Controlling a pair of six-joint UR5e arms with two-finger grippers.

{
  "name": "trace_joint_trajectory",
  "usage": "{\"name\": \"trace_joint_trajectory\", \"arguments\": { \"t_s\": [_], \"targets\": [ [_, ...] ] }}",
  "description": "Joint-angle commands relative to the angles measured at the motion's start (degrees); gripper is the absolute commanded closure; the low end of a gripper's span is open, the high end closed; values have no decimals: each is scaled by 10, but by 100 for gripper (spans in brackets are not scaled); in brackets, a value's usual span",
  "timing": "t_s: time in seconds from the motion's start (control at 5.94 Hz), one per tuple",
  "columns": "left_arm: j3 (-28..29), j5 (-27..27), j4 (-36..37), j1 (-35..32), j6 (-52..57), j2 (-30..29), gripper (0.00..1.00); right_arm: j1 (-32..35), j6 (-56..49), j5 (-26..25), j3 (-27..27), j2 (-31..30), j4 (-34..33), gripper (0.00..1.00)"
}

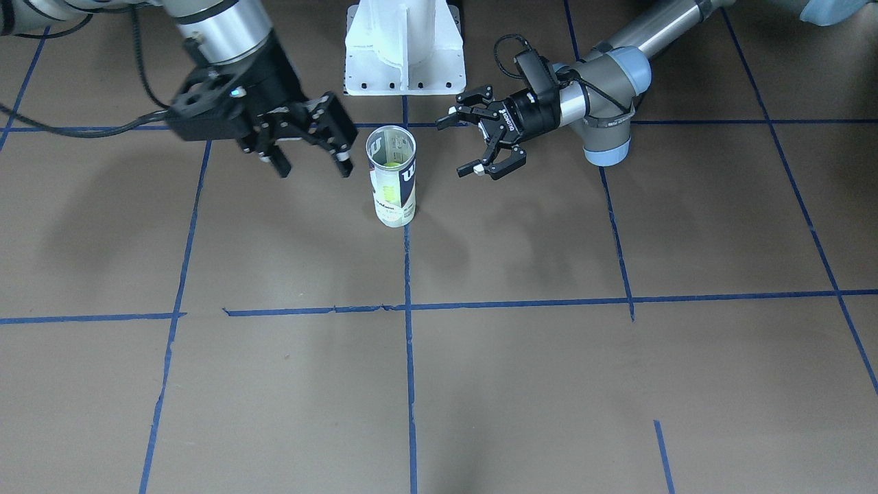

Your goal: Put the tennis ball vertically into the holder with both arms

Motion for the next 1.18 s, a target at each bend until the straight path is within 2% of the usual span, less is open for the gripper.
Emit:
{"name": "trace_joint_trajectory", "arguments": {
  "t_s": [0.0, 0.17, 0.34, 0.51, 0.67, 0.84, 1.01],
  "targets": [
    [-4, 35, 0, -53, -9, 26, 0, 72, -147, -4, -3, -93, 4, 1],
    [-1, 36, 10, -71, -11, 26, 0, 115, -231, -7, -21, -118, 4, 1],
    [-5, 37, 76, -98, -12, 24, 0, 161, -324, 1, -53, -122, 4, 1],
    [-5, 38, 119, -116, -50, 35, 0, 194, -430, 34, -97, -122, 4, 1],
    [-5, 28, 189, -144, -111, 50, 0, 238, -537, 92, -153, -123, 4, 1],
    [-5, -4, 240, -189, -118, 78, 0, 288, -667, 140, -185, -144, 4, 1],
    [-5, -71, 377, -271, -118, 100, 0, 352, -728, 189, -191, -206, 4, 0]
  ]
}}
